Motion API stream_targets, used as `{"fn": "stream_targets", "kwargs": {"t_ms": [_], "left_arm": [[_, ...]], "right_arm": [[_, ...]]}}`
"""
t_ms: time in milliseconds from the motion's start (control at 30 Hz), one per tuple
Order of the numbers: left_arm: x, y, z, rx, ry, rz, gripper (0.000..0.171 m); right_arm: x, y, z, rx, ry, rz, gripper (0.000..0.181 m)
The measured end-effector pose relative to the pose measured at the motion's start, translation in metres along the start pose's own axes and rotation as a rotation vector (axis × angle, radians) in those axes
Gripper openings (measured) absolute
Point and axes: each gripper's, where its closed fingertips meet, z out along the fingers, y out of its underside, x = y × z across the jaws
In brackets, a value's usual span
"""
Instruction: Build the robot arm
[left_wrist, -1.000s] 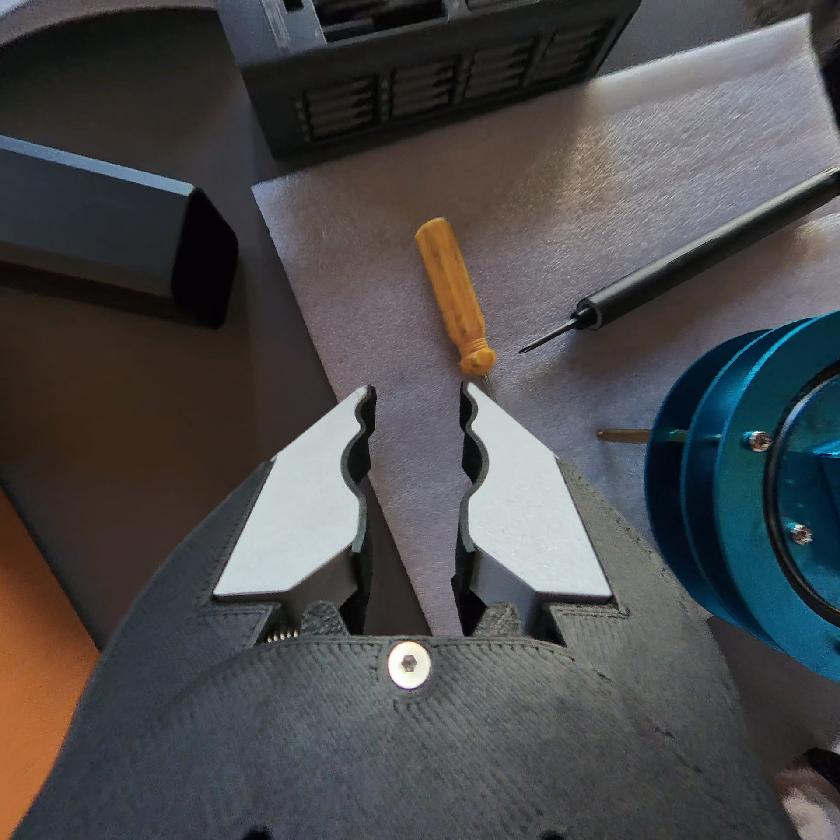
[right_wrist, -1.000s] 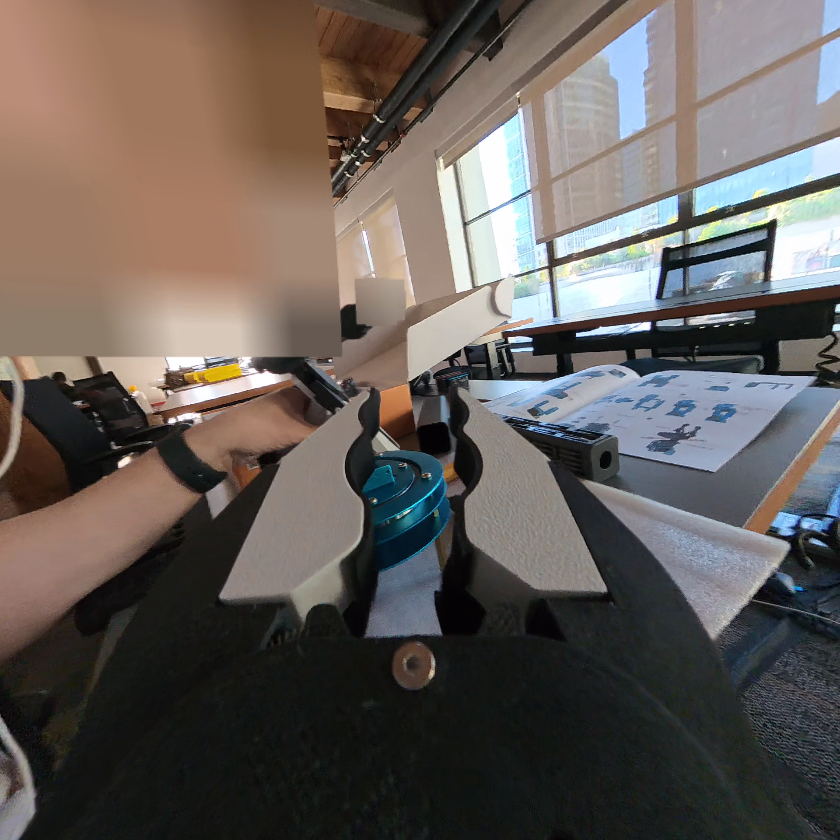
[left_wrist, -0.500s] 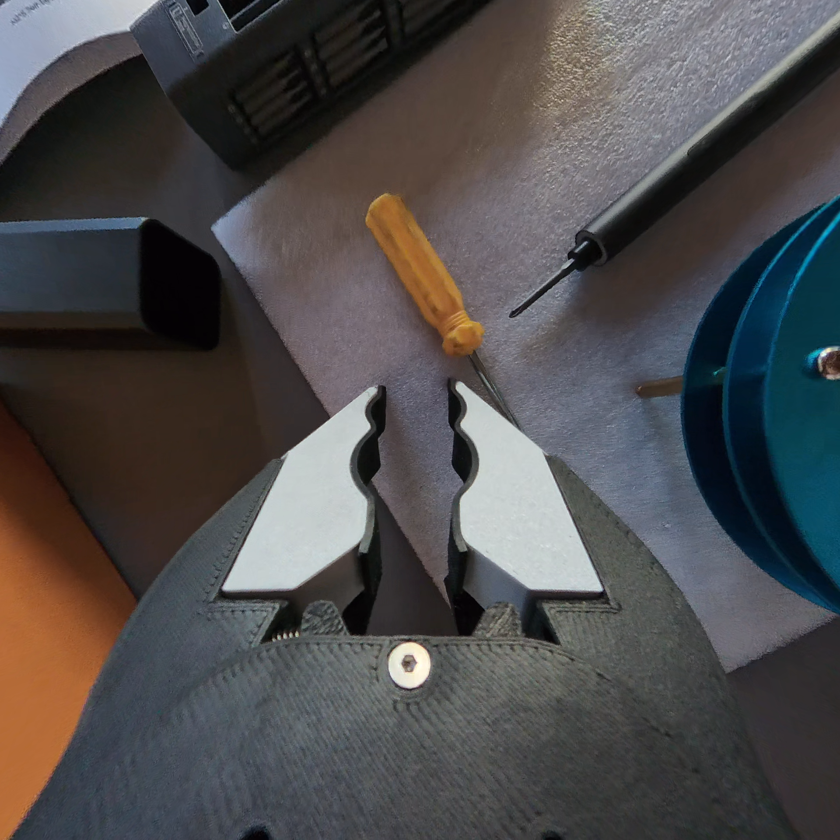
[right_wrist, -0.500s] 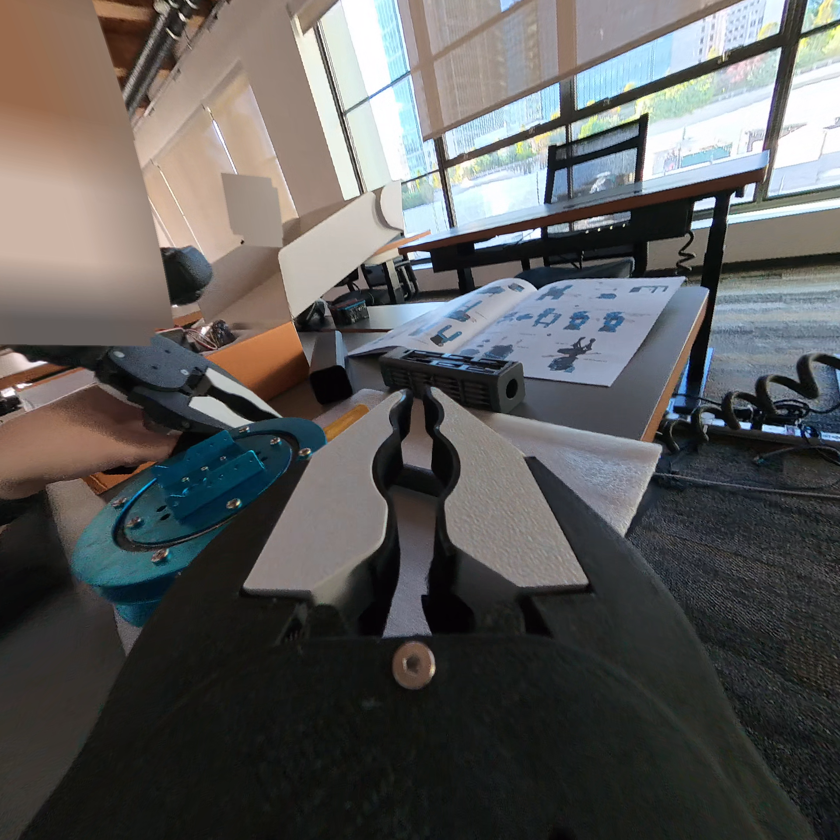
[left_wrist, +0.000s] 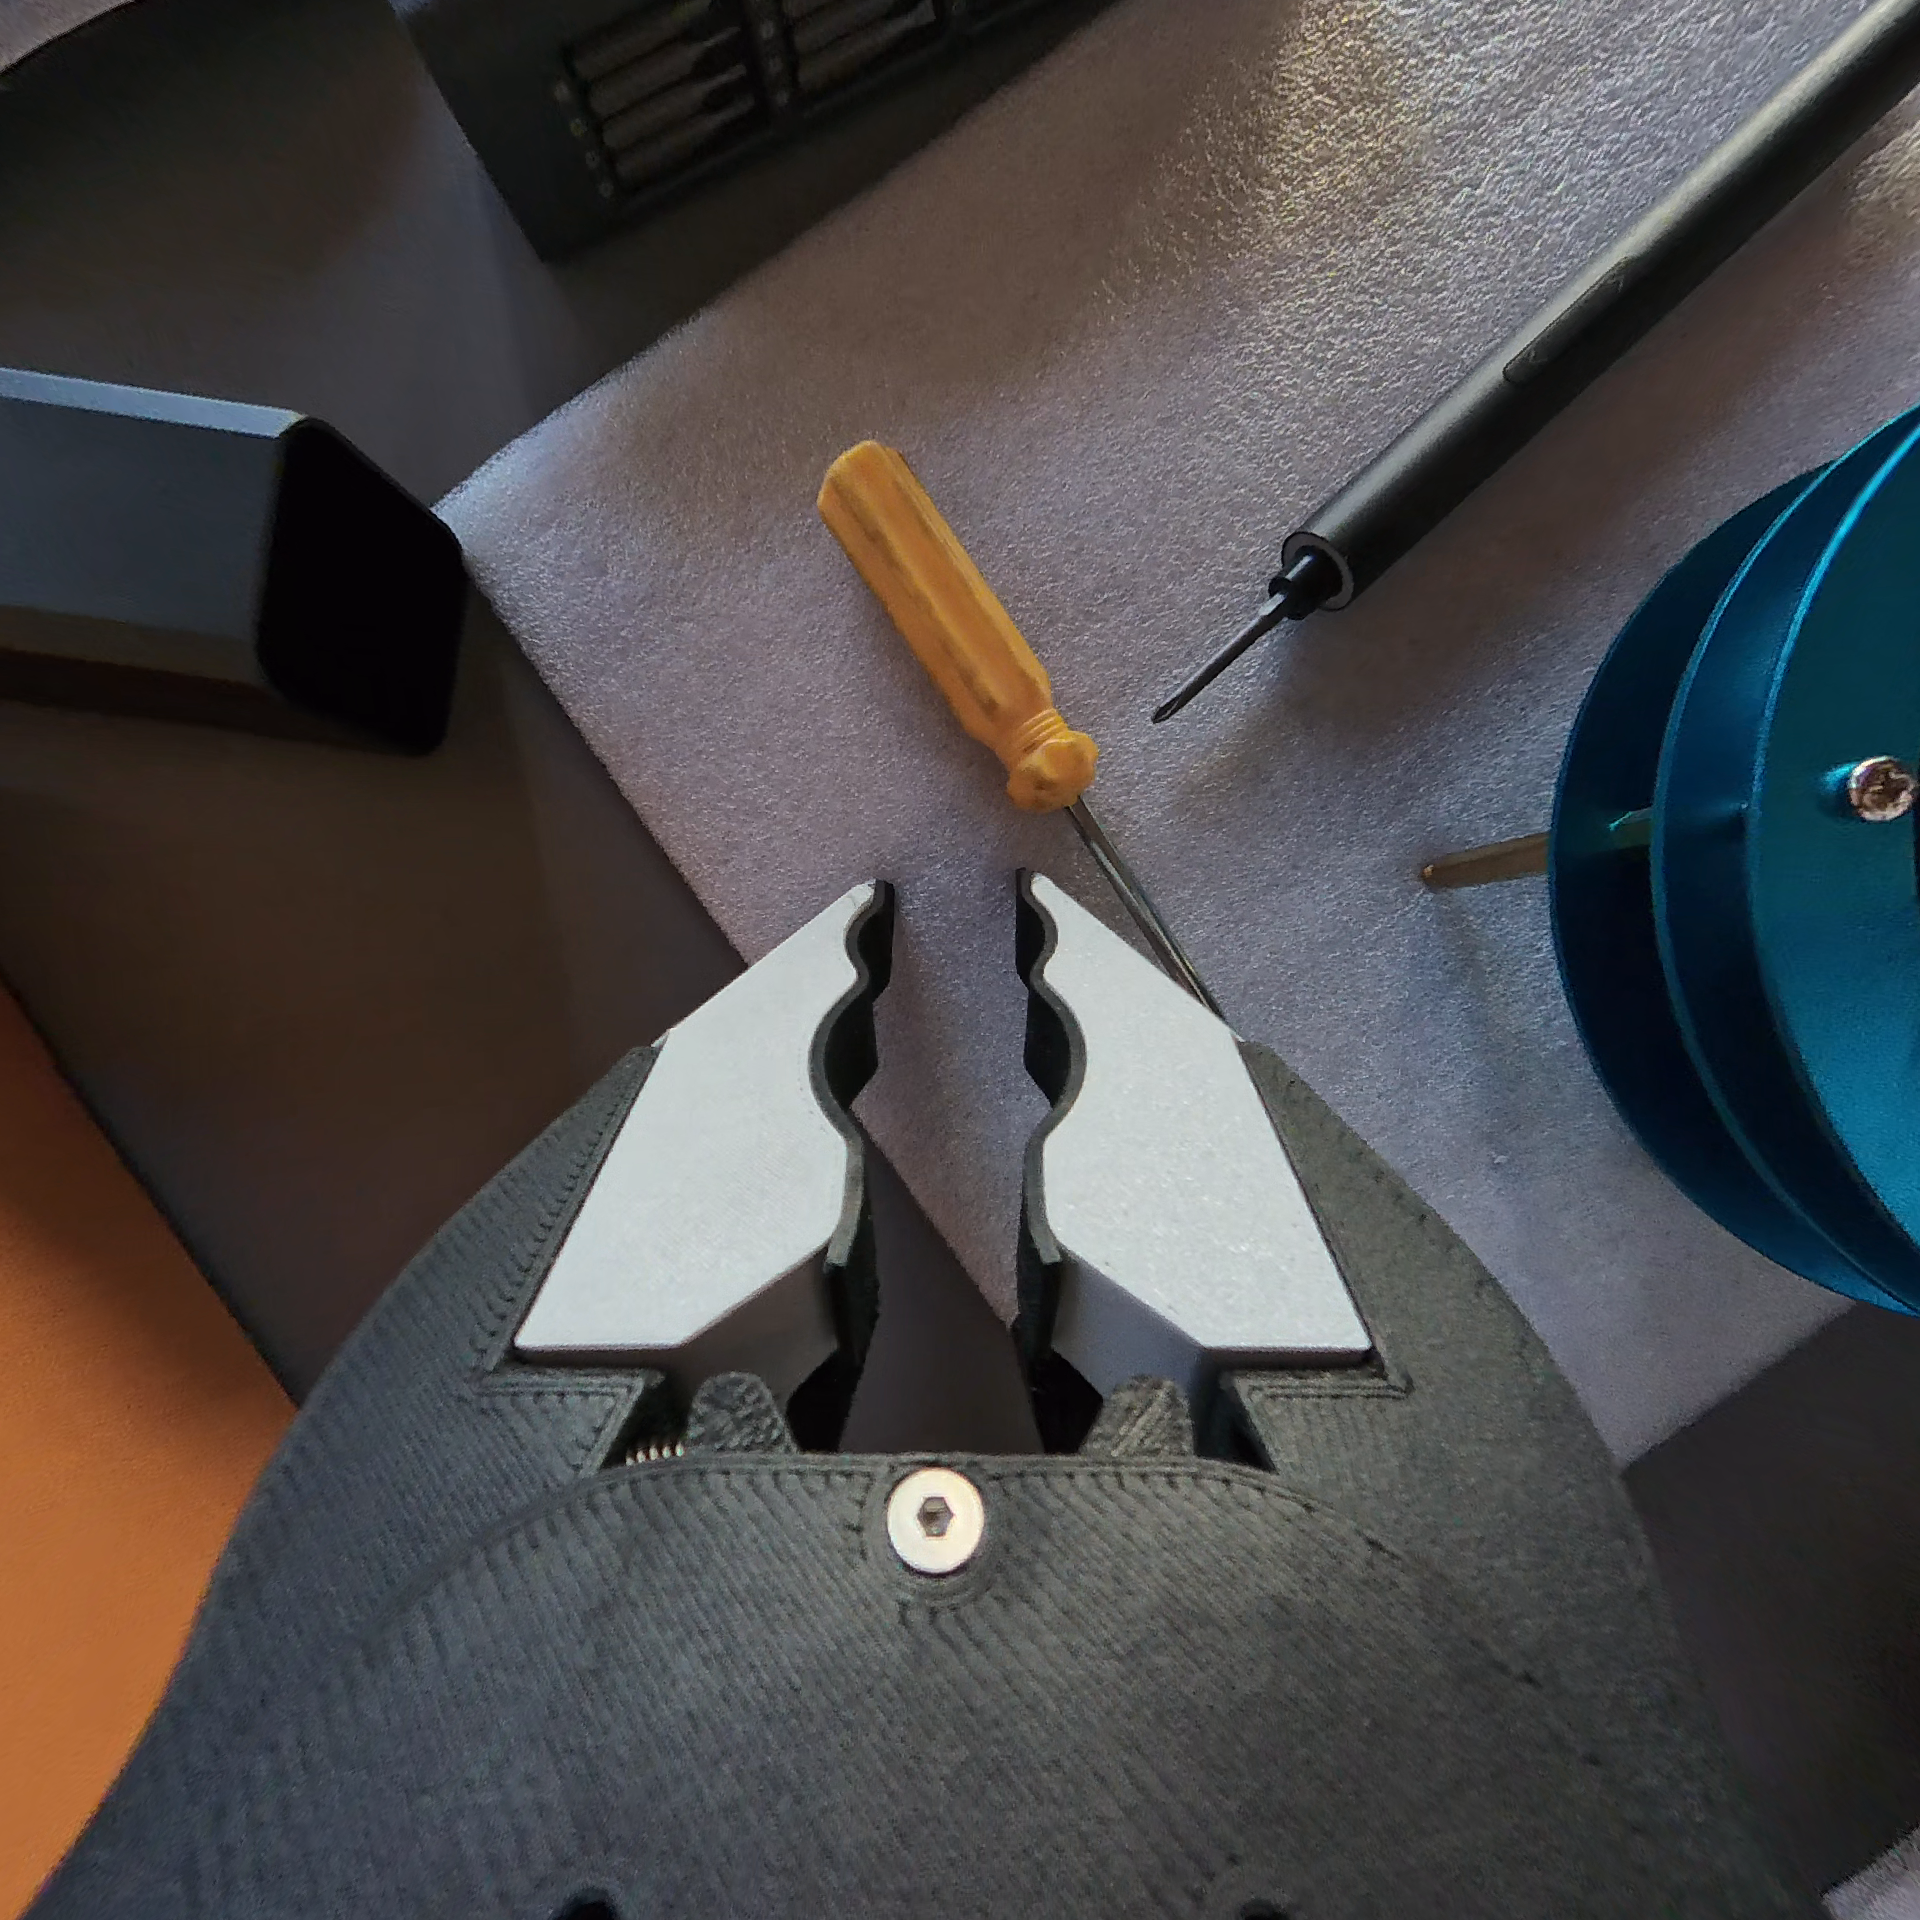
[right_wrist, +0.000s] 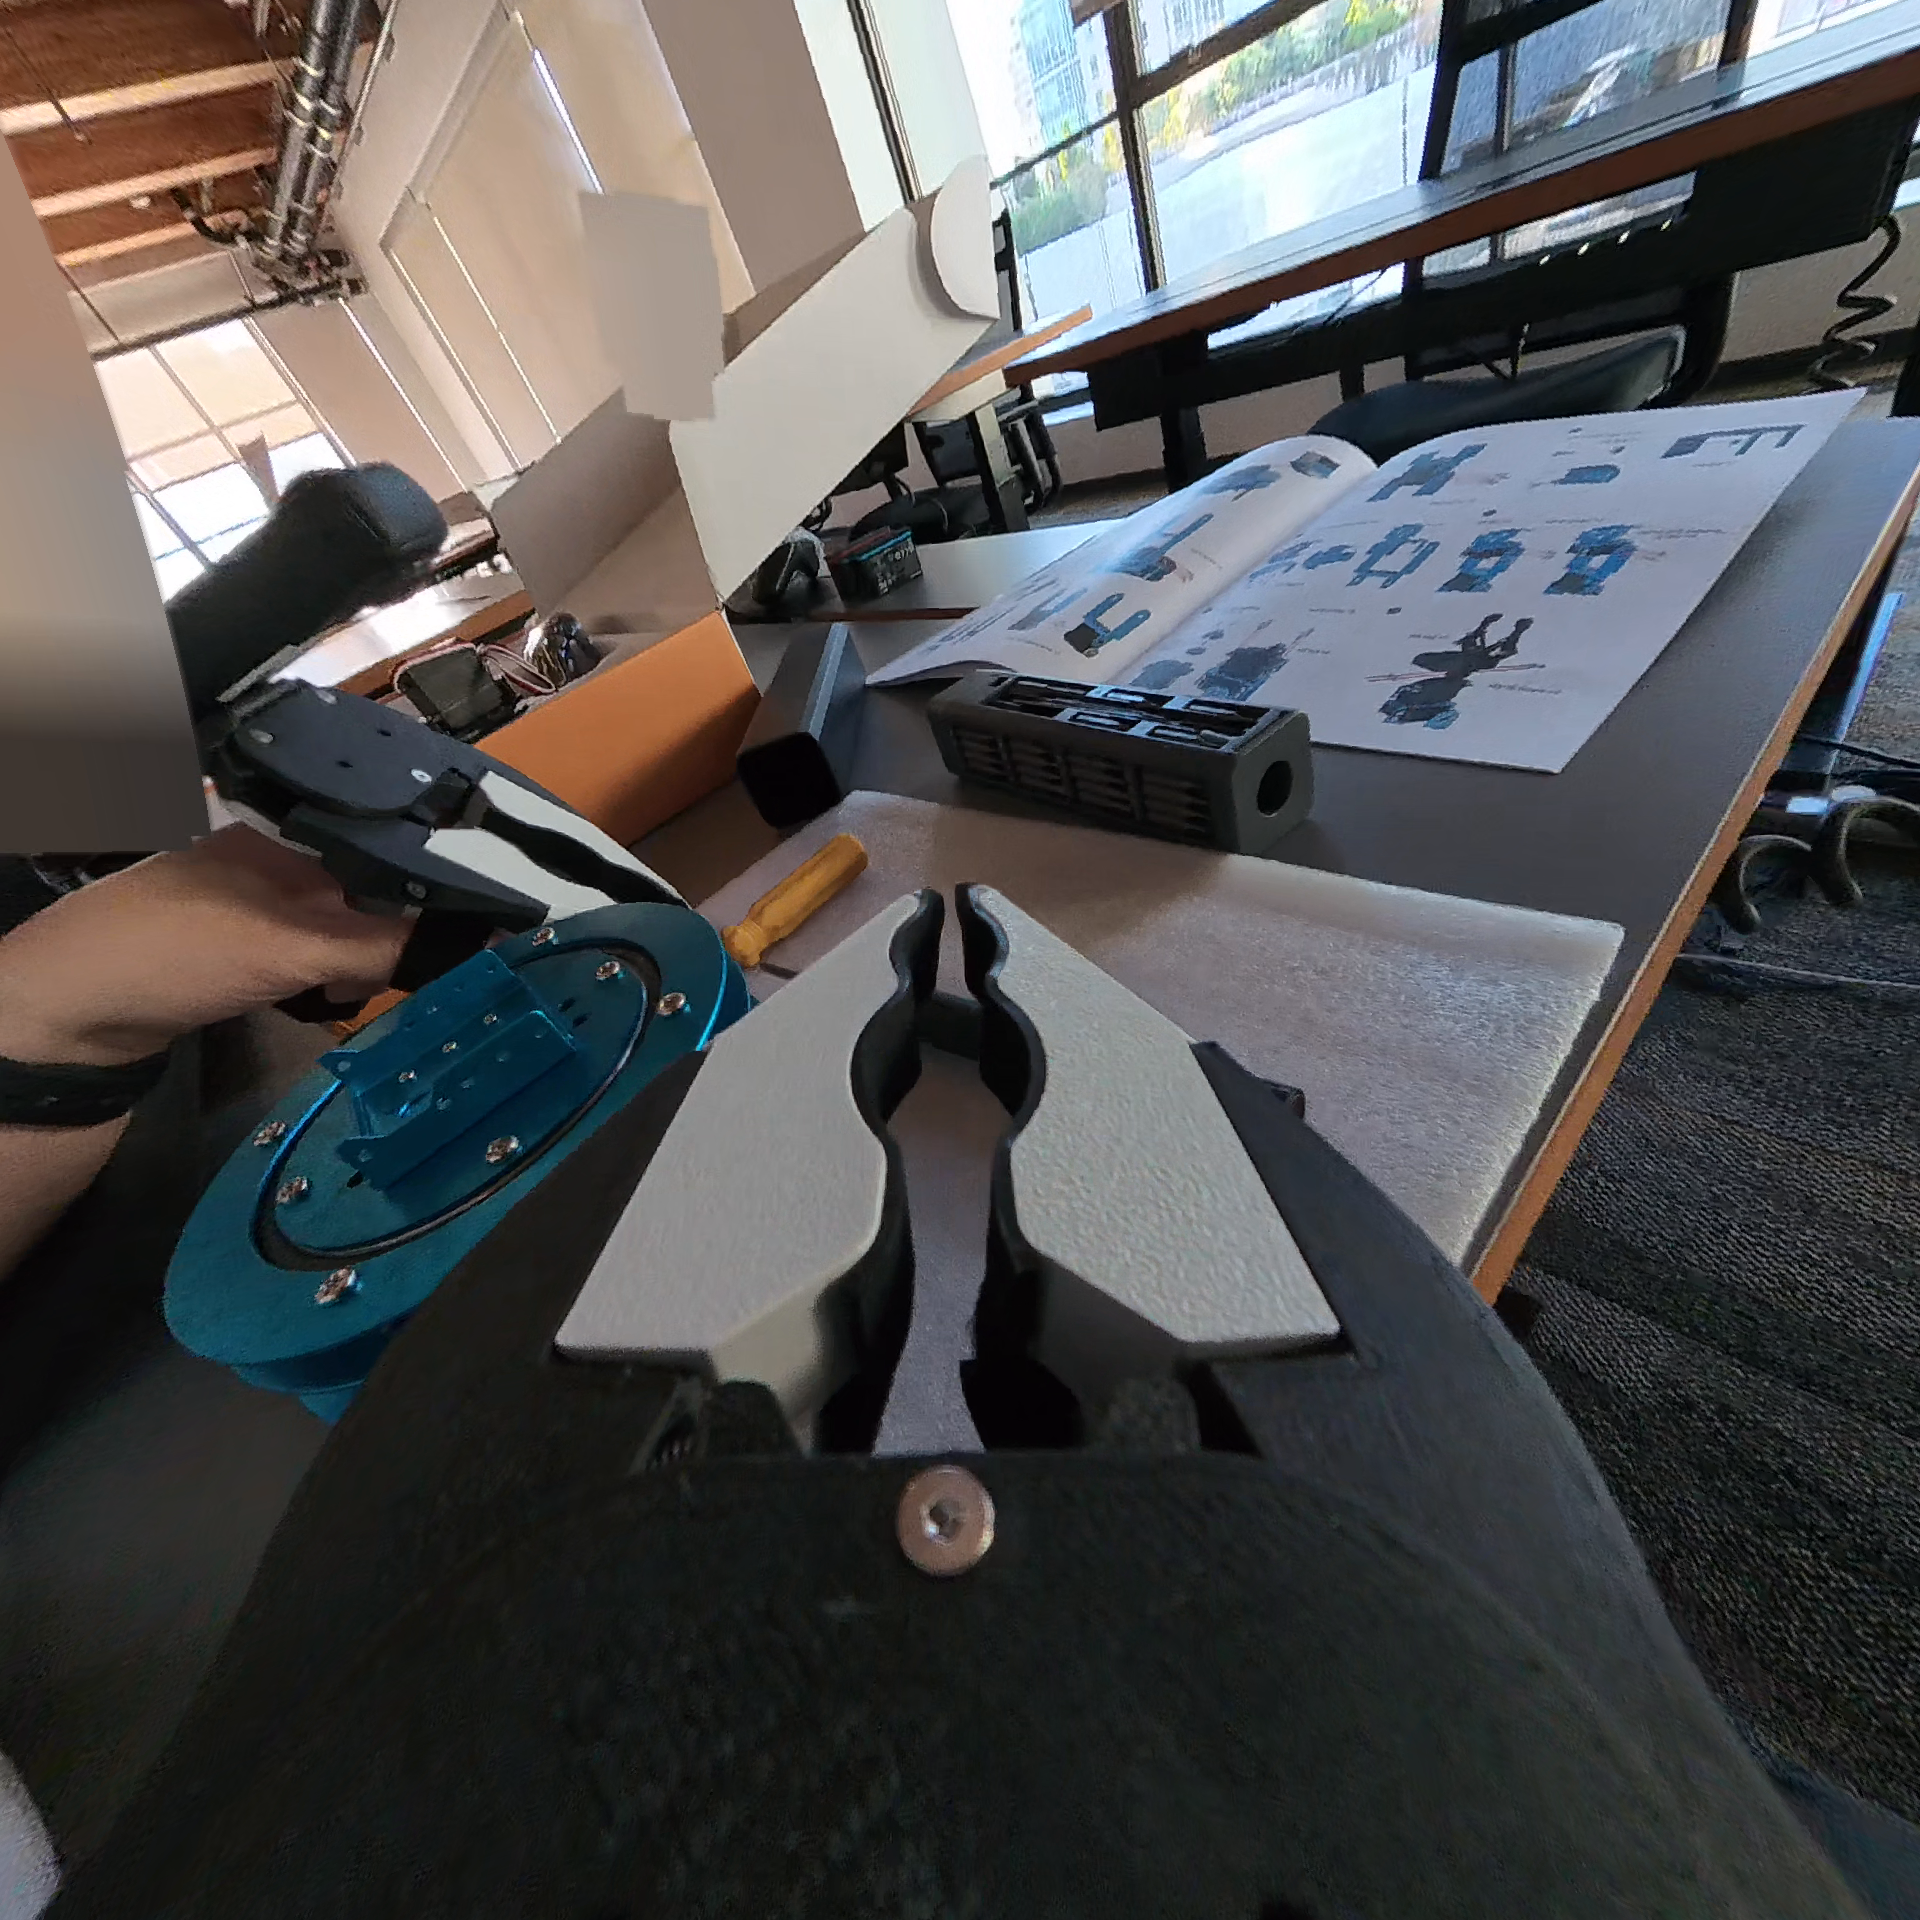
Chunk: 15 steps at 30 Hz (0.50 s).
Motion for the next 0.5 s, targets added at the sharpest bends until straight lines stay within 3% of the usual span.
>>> {"fn": "stream_targets", "kwargs": {"t_ms": [200, 500], "left_arm": [[0.001, 0.0, 0.0, 0.005, -0.015, -0.004, 0.023], [-0.001, -0.003, 0.001, 0.043, 0.04, -0.077, 0.021]], "right_arm": [[0.006, -0.017, -0.015, 0.144, -0.023, 0.085, 0.0], [0.002, -0.013, -0.011, 0.116, -0.041, 0.066, 0.0]]}}
